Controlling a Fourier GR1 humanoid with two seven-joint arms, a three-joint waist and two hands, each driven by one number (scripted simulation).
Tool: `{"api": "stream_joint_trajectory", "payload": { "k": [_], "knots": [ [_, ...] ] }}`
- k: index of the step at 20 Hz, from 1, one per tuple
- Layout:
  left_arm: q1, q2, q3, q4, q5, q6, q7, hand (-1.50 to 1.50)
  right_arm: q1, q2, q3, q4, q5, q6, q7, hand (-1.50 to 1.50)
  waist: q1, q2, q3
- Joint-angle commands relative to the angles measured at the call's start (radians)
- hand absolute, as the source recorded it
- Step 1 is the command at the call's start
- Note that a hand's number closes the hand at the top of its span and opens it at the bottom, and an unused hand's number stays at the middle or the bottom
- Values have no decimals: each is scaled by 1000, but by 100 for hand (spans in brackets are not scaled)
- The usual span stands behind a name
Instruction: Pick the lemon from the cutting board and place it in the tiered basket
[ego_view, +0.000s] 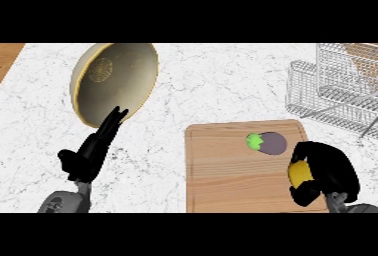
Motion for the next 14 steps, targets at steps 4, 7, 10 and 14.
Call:
{"api": "stream_joint_trajectory", "payload": {
  "k": [4,7,10,14],
  "knots": [
    [31,-5,24,-4,9,23,-11,0,91,-330,-379,158,-170,-48,-299,150,-57,-2,7],
    [55,11,25,-16,10,13,-13,0,114,-390,-536,239,-289,-88,-474,150,-53,-11,8],
    [65,-4,10,-3,2,11,-30,0,83,-377,-671,316,-477,-58,-639,150,-30,-7,6],
    [42,1,9,-21,-1,14,4,0,68,-437,-863,398,-660,24,-848,150,-23,-10,3]
  ]
}}
